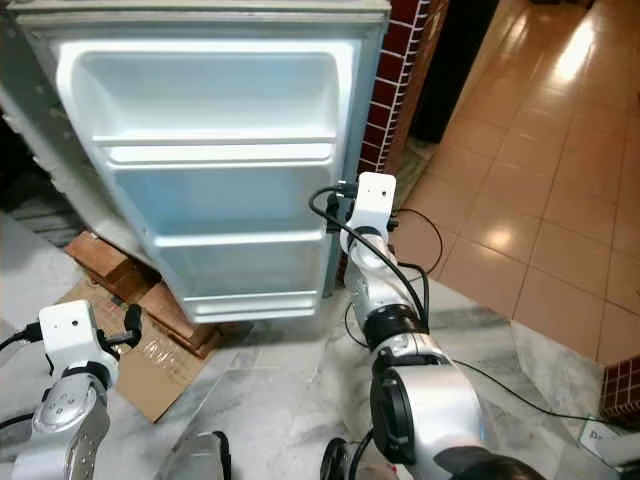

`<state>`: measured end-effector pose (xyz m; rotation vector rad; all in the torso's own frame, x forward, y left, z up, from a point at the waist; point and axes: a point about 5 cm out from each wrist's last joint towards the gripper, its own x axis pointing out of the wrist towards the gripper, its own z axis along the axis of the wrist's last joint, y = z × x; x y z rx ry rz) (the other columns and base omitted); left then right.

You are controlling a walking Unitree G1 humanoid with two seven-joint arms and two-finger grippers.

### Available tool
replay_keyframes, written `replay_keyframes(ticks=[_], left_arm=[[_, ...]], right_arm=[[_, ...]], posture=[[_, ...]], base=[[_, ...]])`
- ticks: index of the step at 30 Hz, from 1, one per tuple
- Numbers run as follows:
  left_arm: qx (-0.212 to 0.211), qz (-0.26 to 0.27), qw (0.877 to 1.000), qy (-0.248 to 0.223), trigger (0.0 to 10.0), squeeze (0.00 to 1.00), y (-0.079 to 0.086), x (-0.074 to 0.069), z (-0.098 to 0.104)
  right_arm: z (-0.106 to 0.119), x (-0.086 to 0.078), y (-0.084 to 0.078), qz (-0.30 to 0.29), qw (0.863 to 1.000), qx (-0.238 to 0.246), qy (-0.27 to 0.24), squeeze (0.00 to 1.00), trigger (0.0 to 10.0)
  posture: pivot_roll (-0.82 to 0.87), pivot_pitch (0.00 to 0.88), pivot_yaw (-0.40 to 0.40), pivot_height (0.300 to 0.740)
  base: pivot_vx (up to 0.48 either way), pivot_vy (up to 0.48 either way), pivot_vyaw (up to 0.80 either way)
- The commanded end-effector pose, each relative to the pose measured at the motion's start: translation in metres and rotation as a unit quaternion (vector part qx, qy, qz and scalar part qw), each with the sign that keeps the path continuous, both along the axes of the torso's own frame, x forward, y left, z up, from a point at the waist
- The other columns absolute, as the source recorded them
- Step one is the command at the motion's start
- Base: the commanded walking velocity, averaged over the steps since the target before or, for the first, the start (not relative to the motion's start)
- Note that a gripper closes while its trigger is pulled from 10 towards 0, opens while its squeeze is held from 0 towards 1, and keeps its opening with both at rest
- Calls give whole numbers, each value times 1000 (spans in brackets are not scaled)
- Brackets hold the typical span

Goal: Restocking fridge

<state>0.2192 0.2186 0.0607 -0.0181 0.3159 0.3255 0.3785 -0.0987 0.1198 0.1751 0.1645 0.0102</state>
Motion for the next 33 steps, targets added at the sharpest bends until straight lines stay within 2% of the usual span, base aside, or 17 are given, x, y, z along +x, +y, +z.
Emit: replay_keyframes(ticks=[1, 3, 6, 7, 12, 18, 19, 21, 22, 23, 24, 25, 26, 29, 30, 32, 33], left_arm=[[7, 6, 1000, -5, 10000, 0, 1, 0, 5], [4, 6, 1000, -5, 10000, 0, 1, -1, 4], [1, 5, 1000, -6, 10000, 0, 0, -1, 3], [-1, 3, 1000, -6, 10000, 0, -1, 0, 3], [-3, -5, 1000, -8, 10000, 0, -2, 1, 2], [-8, -13, 1000, -4, 10000, 0, 0, 2, -1], [-10, -19, 1000, -5, 10000, 0, 0, 3, -1], [-9, -22, 1000, -6, 10000, 0, 0, 4, -1], [-9, -29, 1000, -6, 10000, 0, -1, 6, -1], [-9, -29, 1000, -6, 10000, 0, -1, 6, -1], [-8, -33, 999, -6, 10000, 0, -2, 7, -1], [-7, -37, 999, -6, 10000, 0, -2, 9, 0], [-7, -37, 999, -6, 10000, 0, -2, 9, 0], [-5, -39, 999, -5, 10000, 0, 0, 9, 0], [-4, -39, 999, -5, 10000, 0, 1, 9, -1], [-2, -39, 999, -3, 10000, 0, 3, 9, -1], [-2, -39, 999, -3, 10000, 0, 4, 9, -2]], right_arm=[[33, 10, 14, 27, 997, 22, -65, 0, 10000], [39, 9, 27, 57, 992, 87, -78, 0, 10000], [43, 8, 34, 78, 986, 116, -89, 0, 10000], [46, 7, 42, 111, 978, 149, -96, 0, 10000], [48, -7, 58, 234, 948, 183, -116, 0, 10000], [37, -33, 48, 354, 908, 191, -114, 0, 10000], [37, -44, 40, 384, 894, 202, -114, 0, 10000], [38, -49, 37, 397, 886, 209, -115, 0, 10000], [42, -59, 32, 425, 869, 227, -115, 0, 10000], [42, -59, 32, 425, 869, 227, -115, 0, 10000], [46, -67, 29, 450, 853, 238, -114, 0, 10000], [55, -85, 24, 501, 818, 261, -111, 0, 10000], [55, -85, 24, 501, 818, 261, -111, 0, 10000], [64, -110, 14, 564, 770, 280, -106, 0, 10000], [64, -117, 6, 578, 763, 272, -101, 0, 10000], [55, -124, -7, 584, 772, 238, -80, 0, 10000], [47, -121, -13, 570, 791, 210, -70, 0, 10000]], posture=[[191, 101, -55, 740], [195, 101, -58, 740], [192, 98, -61, 740], [190, 95, -62, 740], [179, 89, -63, 740], [157, 88, -56, 740], [148, 90, -49, 740], [145, 89, -48, 740], [141, 88, -42, 740], [141, 88, -42, 740], [138, 88, -37, 740], [135, 89, -33, 740], [135, 89, -33, 740], [131, 87, -30, 740], [129, 86, -31, 740], [125, 86, -32, 740], [124, 85, -33, 740]], base=[[0, 0, 0], [0, 0, 0], [0, 0, 0], [0, 0, 0], [0, 0, 0], [0, 0, 0], [0, 0, 0], [0, 0, 0], [0, 0, 0], [0, 0, 0], [0, 0, 0], [0, 0, 0], [0, 0, 0], [0, 0, 0], [0, 0, 0], [0, 0, 0], [0, 0, 0]])
